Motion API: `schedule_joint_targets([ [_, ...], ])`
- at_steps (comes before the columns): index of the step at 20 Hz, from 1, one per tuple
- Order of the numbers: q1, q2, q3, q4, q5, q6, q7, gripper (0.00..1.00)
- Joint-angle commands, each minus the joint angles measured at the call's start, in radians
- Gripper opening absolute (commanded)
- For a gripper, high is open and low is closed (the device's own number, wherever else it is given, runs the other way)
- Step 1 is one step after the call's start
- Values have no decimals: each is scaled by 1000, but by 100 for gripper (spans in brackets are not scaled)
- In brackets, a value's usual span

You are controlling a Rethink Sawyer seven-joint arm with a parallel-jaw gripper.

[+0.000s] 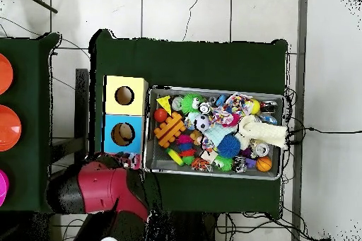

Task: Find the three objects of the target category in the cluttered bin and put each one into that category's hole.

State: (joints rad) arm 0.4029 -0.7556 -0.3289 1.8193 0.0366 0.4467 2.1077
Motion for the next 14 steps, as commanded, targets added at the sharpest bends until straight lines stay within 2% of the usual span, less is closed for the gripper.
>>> schedule_joint_targets([
  [1,-37,-13,20,-27,47,29,185,0],
  [7,-55,-81,21,-27,46,114,139,0],
  [14,-58,-97,21,-77,45,194,142,0],
])
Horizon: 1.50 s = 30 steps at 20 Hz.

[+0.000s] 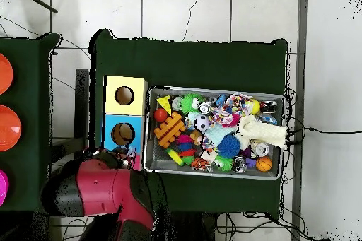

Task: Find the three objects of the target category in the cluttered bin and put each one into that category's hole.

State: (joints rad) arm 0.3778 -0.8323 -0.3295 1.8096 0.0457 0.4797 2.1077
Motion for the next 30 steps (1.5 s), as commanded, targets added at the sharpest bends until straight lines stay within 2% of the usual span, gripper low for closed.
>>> schedule_joint_targets([
  [1,-34,-21,23,-77,36,174,142,0],
  [8,-41,-13,27,-137,30,240,152,0],
  [23,-7,48,18,-176,34,213,215,0],
  [30,-43,65,40,-113,35,99,191,0],
])
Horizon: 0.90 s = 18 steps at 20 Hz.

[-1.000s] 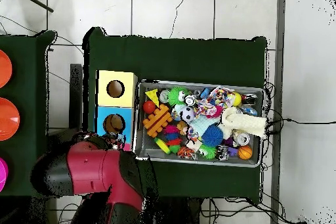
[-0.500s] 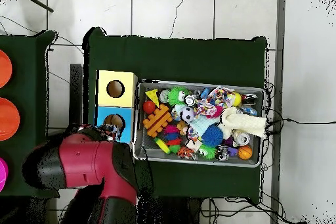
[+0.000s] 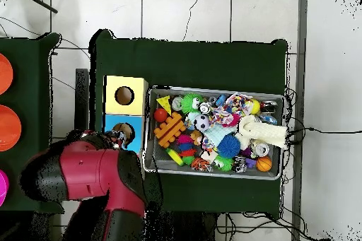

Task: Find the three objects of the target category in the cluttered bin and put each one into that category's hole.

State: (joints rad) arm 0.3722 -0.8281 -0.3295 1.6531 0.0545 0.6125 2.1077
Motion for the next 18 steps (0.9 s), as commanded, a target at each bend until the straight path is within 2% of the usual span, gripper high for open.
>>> schedule_joint_targets([
  [1,-38,65,40,47,25,-45,191,0],
  [10,-53,86,50,71,23,-115,184,0],
  [18,-35,100,29,62,13,-118,185,0],
])
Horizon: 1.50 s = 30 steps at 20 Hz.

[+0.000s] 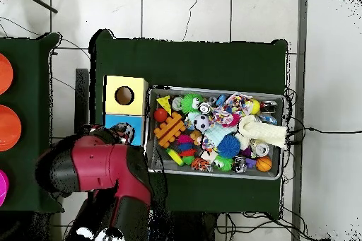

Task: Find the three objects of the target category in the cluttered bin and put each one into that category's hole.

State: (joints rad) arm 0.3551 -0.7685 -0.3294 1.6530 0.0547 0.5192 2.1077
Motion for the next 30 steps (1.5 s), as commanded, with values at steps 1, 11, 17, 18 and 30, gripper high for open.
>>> schedule_joint_targets([
  [1,-20,38,30,64,15,-23,183,0],
  [11,-29,27,39,72,21,-22,173,0],
  [17,-24,32,38,71,22,-31,180,0],
  [18,-24,32,38,71,23,-30,181,0],
  [30,-13,39,32,67,26,-33,198,0],
])
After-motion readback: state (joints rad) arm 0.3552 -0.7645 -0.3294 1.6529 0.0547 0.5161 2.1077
